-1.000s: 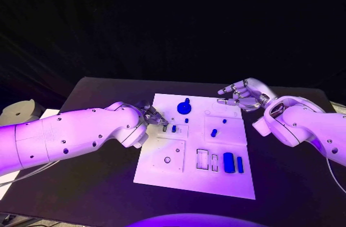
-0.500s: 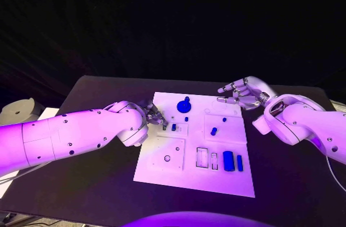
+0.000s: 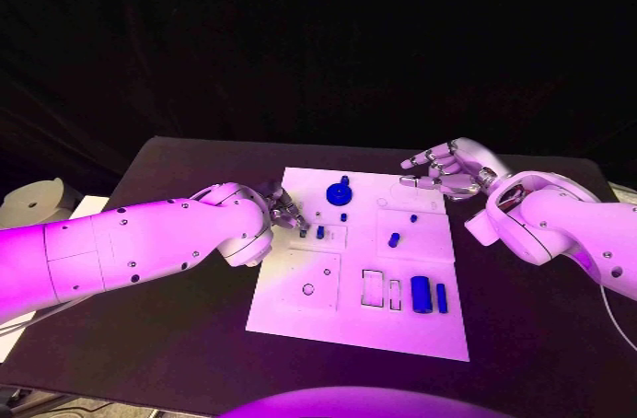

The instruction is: Assemble the parts on the task board

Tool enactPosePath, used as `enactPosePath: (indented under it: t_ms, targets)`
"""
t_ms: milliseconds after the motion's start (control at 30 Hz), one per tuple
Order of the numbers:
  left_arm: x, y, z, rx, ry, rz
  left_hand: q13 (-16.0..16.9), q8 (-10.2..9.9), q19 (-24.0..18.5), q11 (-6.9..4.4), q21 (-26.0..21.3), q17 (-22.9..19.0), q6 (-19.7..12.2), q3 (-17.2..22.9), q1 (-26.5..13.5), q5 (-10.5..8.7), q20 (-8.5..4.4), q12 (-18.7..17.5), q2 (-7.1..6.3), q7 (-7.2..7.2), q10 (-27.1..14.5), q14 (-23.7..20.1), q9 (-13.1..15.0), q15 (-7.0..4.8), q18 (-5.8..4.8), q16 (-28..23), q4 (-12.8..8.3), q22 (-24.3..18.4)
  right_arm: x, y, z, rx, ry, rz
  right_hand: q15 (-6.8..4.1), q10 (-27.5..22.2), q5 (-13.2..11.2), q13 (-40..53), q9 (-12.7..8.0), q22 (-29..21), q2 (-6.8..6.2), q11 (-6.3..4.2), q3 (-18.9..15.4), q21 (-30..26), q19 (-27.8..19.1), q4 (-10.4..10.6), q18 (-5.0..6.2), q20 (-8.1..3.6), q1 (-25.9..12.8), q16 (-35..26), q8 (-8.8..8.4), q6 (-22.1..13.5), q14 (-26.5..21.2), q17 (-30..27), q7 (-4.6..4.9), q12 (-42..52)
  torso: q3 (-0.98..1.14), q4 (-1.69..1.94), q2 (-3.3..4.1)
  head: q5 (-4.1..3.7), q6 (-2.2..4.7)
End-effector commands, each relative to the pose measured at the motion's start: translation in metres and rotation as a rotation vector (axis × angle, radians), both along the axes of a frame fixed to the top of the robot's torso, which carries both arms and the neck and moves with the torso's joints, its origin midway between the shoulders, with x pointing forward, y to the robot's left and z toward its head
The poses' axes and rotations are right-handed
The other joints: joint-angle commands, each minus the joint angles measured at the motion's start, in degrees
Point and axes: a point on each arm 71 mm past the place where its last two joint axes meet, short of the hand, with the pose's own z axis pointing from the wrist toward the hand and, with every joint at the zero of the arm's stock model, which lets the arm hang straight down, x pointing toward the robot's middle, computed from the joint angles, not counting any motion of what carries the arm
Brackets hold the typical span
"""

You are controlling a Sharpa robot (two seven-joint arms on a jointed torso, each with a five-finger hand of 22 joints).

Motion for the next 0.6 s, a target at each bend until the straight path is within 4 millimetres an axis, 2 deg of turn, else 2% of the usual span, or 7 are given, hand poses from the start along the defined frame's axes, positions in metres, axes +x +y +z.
enactPosePath:
  t_ms: [33,600]
  targets:
    - [-0.0024,-0.0001,-0.0037,0.035,0.031,-0.012,0.1,3.9,5.0,-0.11,0.2,15.1,0.7,0.0,0.2,-0.07,-0.4,0.2,0.46,-0.9,0.4,6.0,4.1,-0.54,-0.77,0.2,0.2,12.3,-0.0004,0.0014,0.0004,-0.005,-0.007,0.011,-0.49,-0.2,0.4,0.0,0.0,0.0,0.13,0.09,-0.3,-0.4,-0.2,0.0,0.86,-0.17,-0.2,-0.3,-0.13,0.3,4.6,9.3,0.0,0.3,0.03,0.05,-0.02,0.0,-0.08]
    - [-0.0035,-0.0011,-0.0034,0.098,0.023,-0.066,0.4,5.1,5.0,-0.38,0.1,15.1,0.5,-1.5,-0.5,-0.08,-0.64,0.5,-1.29,-1.27,0.3,6.0,4.4,-0.78,-0.76,0.2,-0.1,12.3,-0.0003,0.0009,0.0003,-0.005,-0.007,0.012,-0.49,-0.3,0.5,-0.1,0.0,-0.1,0.11,0.08,-0.5,-0.4,-0.2,0.0,0.87,-0.17,-0.3,-0.4,-0.12,0.4,4.6,9.3,-0.01,0.3,0.06,0.0,0.0,0.02,-0.19]
